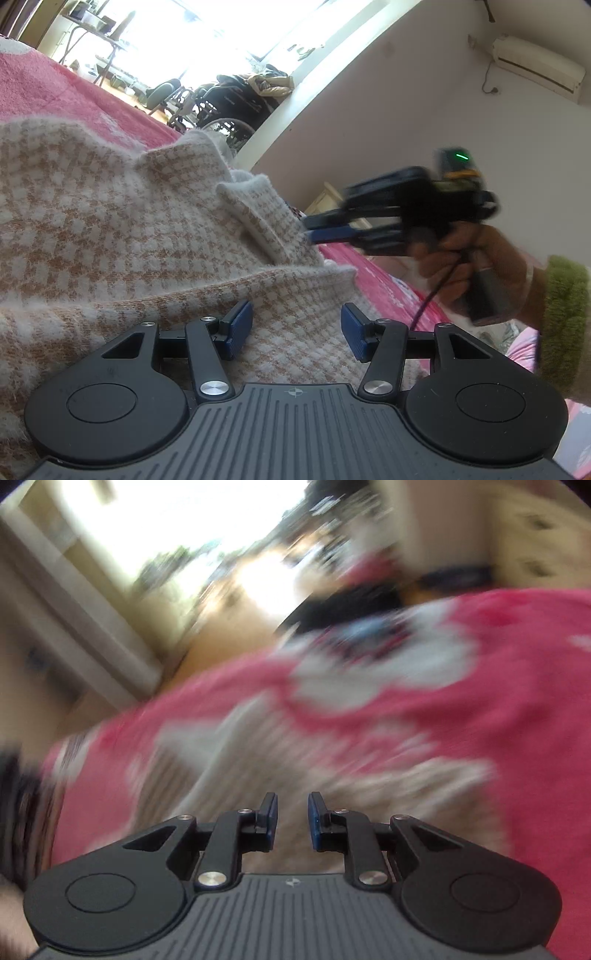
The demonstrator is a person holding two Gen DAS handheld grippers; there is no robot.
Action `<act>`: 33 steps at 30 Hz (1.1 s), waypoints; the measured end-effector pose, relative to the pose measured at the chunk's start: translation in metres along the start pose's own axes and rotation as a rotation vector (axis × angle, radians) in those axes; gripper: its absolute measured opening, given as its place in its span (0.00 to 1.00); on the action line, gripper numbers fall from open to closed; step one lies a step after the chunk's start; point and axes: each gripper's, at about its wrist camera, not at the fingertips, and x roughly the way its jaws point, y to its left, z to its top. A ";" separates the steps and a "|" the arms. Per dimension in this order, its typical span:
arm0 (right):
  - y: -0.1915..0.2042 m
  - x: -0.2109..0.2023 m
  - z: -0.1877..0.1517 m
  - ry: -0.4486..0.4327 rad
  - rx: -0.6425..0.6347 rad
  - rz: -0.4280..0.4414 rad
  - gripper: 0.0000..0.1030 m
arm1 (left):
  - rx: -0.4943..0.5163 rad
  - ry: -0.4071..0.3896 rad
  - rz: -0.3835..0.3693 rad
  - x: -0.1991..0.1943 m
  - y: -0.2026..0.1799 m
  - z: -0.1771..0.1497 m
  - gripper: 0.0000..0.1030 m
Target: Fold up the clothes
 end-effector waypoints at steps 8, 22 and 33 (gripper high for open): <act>-0.006 0.028 0.011 -0.087 0.093 -0.025 0.13 | -0.007 -0.004 -0.003 0.000 0.002 0.000 0.52; -0.085 -0.074 -0.095 0.031 0.022 -0.298 0.17 | -0.005 0.000 0.002 0.001 0.002 0.000 0.52; -0.051 -0.117 -0.161 -0.177 -0.005 -0.224 0.21 | -0.009 0.010 0.010 0.003 0.003 0.001 0.52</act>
